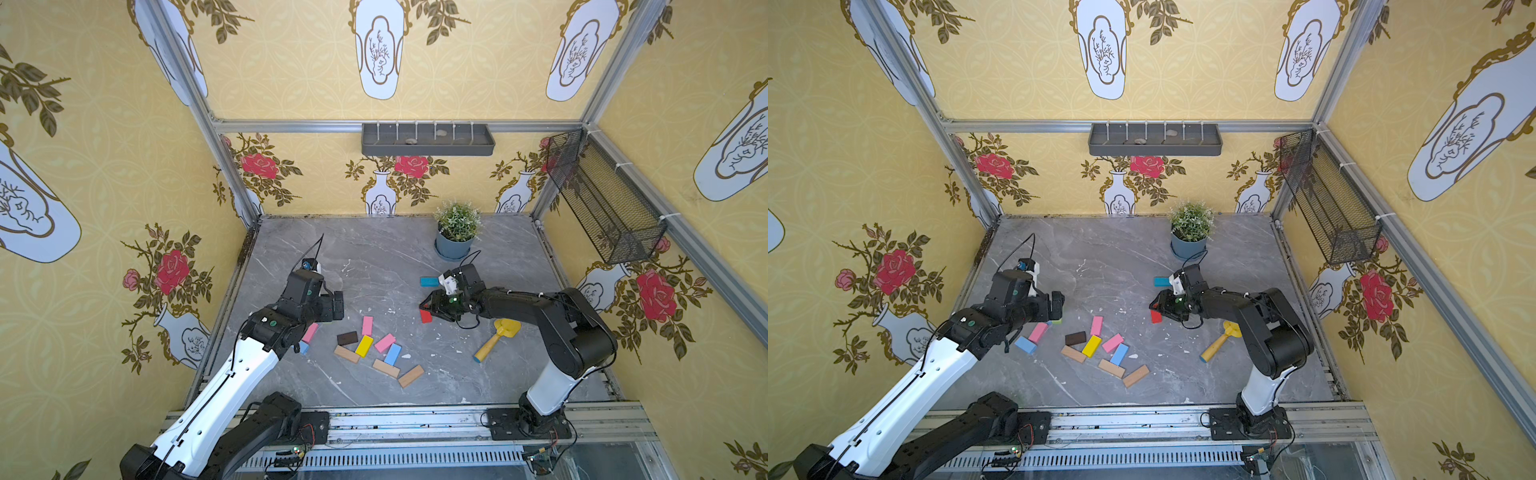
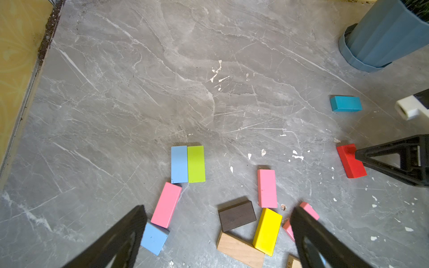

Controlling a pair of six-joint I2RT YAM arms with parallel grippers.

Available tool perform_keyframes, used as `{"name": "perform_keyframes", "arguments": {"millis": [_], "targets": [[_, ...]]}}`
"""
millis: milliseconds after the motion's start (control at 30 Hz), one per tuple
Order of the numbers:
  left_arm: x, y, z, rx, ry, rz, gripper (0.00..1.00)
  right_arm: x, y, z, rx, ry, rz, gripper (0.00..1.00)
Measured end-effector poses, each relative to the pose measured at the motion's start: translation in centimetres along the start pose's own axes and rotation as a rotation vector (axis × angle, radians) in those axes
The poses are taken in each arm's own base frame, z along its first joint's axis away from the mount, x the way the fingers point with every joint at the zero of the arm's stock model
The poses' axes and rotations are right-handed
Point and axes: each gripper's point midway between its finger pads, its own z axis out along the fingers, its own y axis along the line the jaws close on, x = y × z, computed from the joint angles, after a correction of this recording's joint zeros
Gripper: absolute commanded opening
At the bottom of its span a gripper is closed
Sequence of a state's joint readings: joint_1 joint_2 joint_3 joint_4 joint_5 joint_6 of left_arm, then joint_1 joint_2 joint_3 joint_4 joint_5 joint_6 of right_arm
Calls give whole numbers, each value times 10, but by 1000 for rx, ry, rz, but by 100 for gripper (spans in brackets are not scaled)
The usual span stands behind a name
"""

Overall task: Assemble the number 8 with building blocks
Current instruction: Move the building block to the center of the board.

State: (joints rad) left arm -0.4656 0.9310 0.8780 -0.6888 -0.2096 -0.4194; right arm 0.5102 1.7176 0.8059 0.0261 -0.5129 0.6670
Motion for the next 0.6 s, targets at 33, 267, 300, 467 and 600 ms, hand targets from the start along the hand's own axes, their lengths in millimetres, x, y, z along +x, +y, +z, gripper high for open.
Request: {"name": "perform_keyframes", "arguments": {"millis": [33,267,300,467,600], "targets": [[0,0,0,-1,-1,0,100,-1,-1,-1,14,-6,-9,61],[0,2,-1,-6,-4,-1,100,1,16,-4,153,-25,-129,71],[0,2,-1,-6,-4,-1,100,2,21,-4,167,-29,-152,71],[0,2,-1,-6,-4,-1,100,0,35,-4,272,-48,-221,70],[0,2,-1,-8,-6,-1,100,0,29,-3,377,-54,-236,68]]}}
